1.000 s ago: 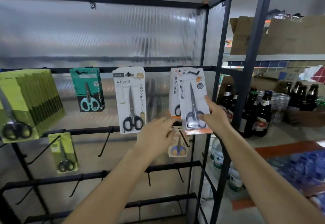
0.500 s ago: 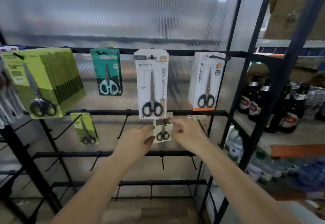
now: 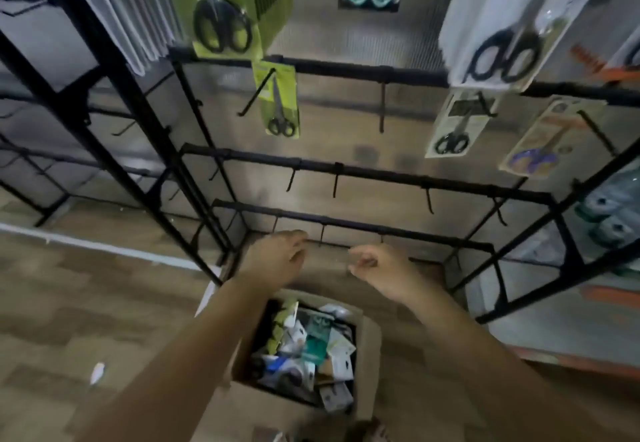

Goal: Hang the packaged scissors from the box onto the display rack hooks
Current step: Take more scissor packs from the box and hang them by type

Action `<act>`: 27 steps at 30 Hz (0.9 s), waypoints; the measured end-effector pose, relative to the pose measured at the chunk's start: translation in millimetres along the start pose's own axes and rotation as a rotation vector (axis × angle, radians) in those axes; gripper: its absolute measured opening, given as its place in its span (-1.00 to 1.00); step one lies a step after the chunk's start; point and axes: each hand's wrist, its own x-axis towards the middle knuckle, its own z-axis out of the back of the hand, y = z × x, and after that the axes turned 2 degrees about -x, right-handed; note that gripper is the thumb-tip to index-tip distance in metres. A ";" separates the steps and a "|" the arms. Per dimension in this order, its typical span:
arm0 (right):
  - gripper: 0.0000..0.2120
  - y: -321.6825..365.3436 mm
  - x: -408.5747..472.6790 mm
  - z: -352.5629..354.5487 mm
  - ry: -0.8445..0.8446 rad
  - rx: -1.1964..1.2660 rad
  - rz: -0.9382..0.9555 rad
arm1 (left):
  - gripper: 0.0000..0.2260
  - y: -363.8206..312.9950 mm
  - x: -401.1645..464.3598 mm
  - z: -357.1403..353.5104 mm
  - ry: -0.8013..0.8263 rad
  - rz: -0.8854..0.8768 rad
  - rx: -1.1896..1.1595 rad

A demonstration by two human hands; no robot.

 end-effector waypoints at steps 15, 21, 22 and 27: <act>-0.68 -302.3 126.9 -317.3 0.017 -0.015 -0.391 | -0.69 244.8 -29.7 -324.9 0.359 0.424 -0.063; -0.65 -410.9 224.6 -408.0 -0.244 0.486 -0.655 | -0.68 326.5 5.5 -456.4 0.307 0.450 -0.051; -0.57 -421.1 243.3 -415.9 -0.253 0.595 -0.716 | -0.68 337.7 12.7 -471.1 0.335 0.432 -0.008; -0.25 -449.8 307.4 -438.5 -0.064 0.760 -0.758 | -0.71 385.9 34.5 -518.8 0.431 0.422 0.228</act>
